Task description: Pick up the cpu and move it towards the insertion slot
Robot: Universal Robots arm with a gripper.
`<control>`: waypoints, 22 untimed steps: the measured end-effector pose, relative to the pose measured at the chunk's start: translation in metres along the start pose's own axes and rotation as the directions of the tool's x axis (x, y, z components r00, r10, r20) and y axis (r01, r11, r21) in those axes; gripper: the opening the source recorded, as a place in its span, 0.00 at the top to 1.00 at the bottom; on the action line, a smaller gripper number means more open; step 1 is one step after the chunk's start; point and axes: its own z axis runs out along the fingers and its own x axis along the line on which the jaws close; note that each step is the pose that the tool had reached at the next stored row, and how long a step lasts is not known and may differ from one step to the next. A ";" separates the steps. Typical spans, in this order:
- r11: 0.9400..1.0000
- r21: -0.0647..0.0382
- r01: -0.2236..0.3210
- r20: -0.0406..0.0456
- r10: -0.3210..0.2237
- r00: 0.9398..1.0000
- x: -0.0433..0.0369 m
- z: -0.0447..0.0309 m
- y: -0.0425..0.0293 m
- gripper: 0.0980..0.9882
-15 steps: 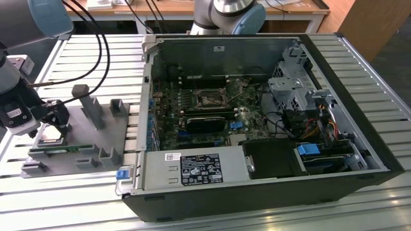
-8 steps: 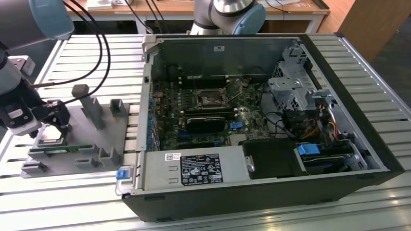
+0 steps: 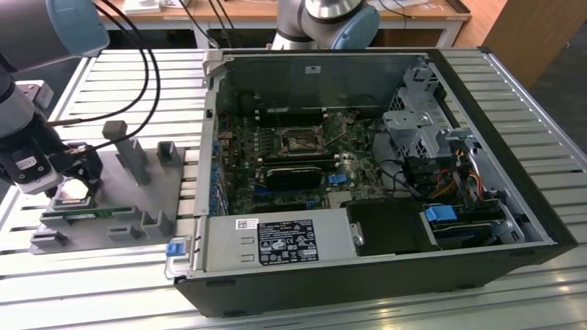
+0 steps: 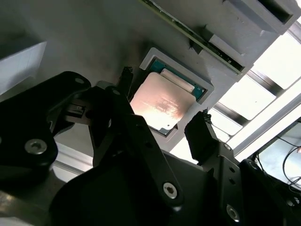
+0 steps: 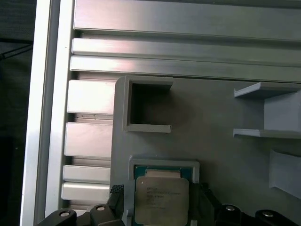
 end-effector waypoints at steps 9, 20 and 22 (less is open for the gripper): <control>1.000 -0.005 -0.001 0.000 0.001 1.000 -0.0006 0.0003 0.0000 0.39; 1.000 -0.005 -0.010 0.001 0.010 1.000 -0.0005 0.0002 -0.0018 0.39; 1.000 -0.006 -0.010 0.001 0.010 1.000 -0.0005 0.0003 -0.0019 0.40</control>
